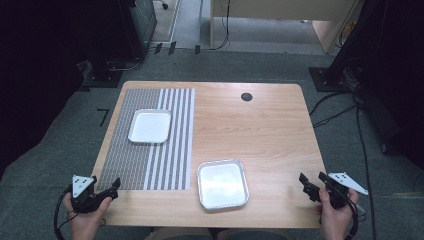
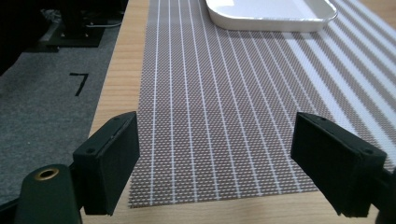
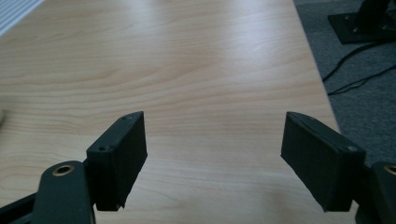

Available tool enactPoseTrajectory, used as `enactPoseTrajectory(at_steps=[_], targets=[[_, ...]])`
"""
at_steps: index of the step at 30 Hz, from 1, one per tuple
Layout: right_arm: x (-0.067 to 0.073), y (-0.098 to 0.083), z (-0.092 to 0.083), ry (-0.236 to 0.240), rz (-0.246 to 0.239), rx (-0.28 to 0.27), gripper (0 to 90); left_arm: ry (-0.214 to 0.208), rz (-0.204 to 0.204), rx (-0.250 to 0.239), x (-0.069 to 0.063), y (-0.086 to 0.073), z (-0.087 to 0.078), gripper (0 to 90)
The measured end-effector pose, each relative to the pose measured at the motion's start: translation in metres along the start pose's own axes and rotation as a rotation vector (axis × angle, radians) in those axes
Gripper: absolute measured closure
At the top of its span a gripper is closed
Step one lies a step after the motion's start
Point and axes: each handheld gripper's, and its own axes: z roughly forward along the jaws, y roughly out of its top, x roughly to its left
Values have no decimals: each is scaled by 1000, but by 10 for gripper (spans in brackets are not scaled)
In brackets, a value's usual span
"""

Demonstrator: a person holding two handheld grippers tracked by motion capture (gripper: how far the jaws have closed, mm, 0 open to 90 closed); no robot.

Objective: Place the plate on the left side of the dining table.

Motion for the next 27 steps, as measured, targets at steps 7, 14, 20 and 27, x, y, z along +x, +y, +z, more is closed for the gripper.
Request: enactPoseTrajectory(at_steps=[7,14,20,27], targets=[[-16,-9,-2,-33,-9,29,226,16,15,30,5,-2,6,157],[-25,-15,1,-47,-6,60,223,27,22,66,6,-3,11,157],[-19,-15,4,-72,-54,111,217,50,73,116,0,-4,17,157],[-16,-15,6,-90,-79,132,204,55,74,130,-2,-3,20,155]])
